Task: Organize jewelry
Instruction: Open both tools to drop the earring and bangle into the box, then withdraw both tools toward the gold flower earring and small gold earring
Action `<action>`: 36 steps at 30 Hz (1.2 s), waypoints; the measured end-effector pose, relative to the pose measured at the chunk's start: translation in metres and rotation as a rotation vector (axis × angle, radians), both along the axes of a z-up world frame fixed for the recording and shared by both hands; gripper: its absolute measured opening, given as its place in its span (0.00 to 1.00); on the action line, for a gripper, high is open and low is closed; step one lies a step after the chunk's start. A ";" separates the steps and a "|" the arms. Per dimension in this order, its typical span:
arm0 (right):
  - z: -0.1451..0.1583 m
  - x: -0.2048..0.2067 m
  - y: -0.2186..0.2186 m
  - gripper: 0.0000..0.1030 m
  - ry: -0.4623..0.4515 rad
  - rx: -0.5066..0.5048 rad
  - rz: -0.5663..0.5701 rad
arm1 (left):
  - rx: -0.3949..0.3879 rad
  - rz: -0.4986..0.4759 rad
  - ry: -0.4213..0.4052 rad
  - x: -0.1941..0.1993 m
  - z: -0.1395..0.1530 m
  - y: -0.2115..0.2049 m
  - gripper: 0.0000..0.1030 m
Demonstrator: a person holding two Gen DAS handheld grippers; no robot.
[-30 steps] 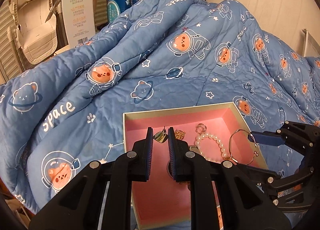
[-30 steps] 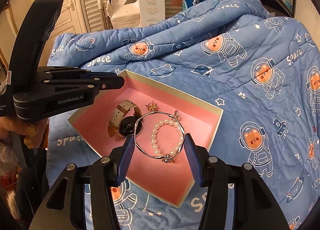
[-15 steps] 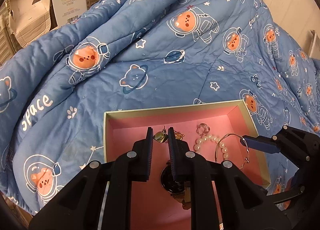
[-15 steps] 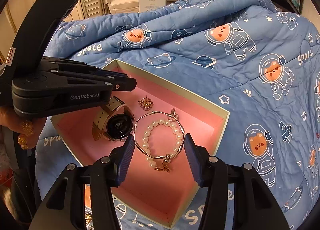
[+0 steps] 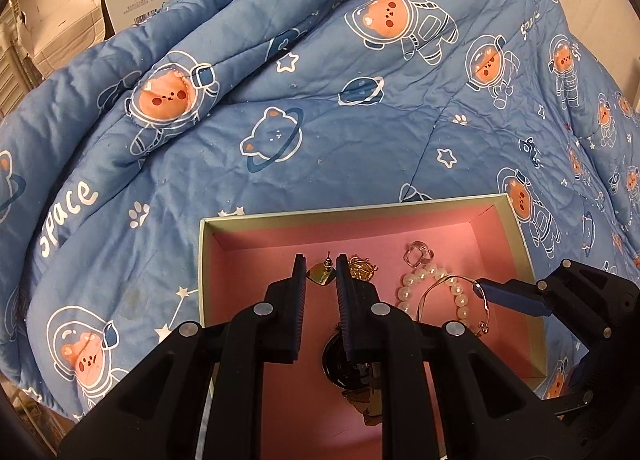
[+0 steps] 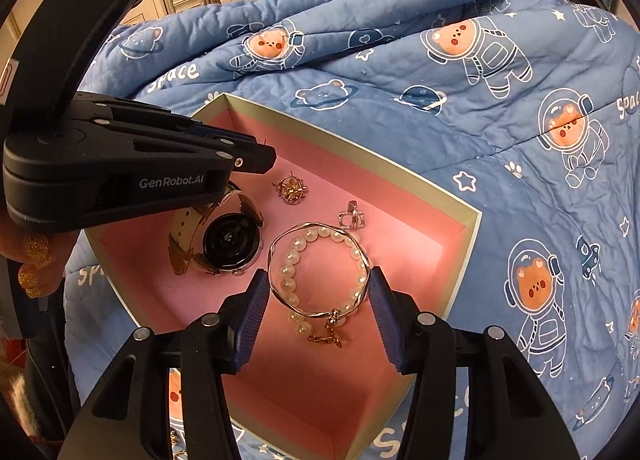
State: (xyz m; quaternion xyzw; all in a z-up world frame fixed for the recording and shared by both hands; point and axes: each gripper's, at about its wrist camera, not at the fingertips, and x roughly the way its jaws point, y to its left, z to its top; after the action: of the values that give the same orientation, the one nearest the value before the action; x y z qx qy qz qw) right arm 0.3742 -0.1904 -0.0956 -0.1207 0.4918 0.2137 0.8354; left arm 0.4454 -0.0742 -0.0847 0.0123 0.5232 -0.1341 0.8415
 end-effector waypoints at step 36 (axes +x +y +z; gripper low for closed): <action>0.033 -0.083 -0.032 0.70 -0.177 0.136 -0.064 | -0.288 0.170 -0.236 -0.116 0.036 0.070 0.91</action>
State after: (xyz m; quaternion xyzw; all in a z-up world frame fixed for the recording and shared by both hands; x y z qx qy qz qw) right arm 0.2913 -0.2227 -0.0624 -0.0665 0.4042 0.2084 0.8881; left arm 0.3298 -0.0041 -0.0492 -0.1366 0.3954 -0.1333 0.8985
